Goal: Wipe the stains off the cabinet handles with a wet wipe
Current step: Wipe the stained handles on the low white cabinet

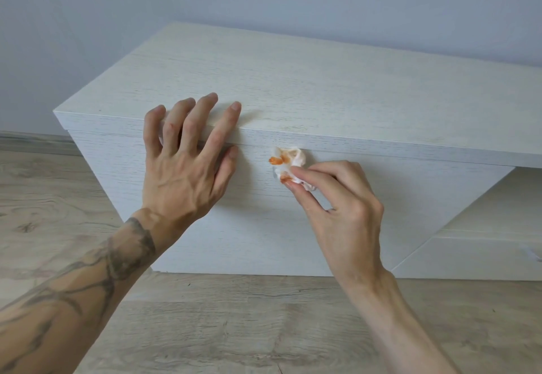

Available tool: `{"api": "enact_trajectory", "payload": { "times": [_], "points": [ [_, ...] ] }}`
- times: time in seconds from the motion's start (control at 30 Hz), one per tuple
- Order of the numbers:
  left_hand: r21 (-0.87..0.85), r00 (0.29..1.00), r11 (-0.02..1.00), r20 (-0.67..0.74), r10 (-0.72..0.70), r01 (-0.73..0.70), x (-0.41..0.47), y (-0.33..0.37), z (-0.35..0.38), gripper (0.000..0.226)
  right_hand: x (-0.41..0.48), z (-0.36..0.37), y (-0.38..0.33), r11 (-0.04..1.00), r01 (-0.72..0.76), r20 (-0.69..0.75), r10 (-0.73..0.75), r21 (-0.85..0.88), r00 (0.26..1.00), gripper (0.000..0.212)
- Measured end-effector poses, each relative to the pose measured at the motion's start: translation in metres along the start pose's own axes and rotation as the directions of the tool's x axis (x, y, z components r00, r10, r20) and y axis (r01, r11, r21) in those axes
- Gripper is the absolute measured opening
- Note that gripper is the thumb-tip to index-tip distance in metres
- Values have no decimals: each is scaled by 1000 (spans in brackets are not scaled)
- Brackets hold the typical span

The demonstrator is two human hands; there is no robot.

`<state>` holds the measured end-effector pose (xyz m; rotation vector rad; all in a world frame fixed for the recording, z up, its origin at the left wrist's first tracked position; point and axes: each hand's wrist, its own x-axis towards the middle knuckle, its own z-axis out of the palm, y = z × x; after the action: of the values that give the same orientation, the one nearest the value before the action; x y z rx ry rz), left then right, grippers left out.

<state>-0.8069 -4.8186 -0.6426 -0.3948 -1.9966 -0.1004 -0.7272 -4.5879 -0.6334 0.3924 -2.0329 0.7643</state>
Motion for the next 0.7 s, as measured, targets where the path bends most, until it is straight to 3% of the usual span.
{"api": "enact_trajectory", "payload": {
  "times": [0.1, 0.3, 0.47, 0.7],
  "points": [
    [4, 1000, 1000, 10, 3, -3, 0, 1, -1, 51, -4, -6, 6, 1000, -25, -64, 25, -2, 998, 13],
    [-10, 1000, 1000, 17, -5, 5, -1, 0, -1, 50, 1, 14, -3, 997, 76, -14, -76, 21, 997, 11],
    [1, 1000, 1000, 20, -16, 16, 0, 2, -1, 50, -9, -9, 15, 1000, 25, -105, -26, -8, 994, 11],
    [-2, 1000, 1000, 17, -7, 7, -1, 0, 0, 51, -8, 23, -9, 990, 141, -54, -142, -25, 988, 6]
  ]
}}
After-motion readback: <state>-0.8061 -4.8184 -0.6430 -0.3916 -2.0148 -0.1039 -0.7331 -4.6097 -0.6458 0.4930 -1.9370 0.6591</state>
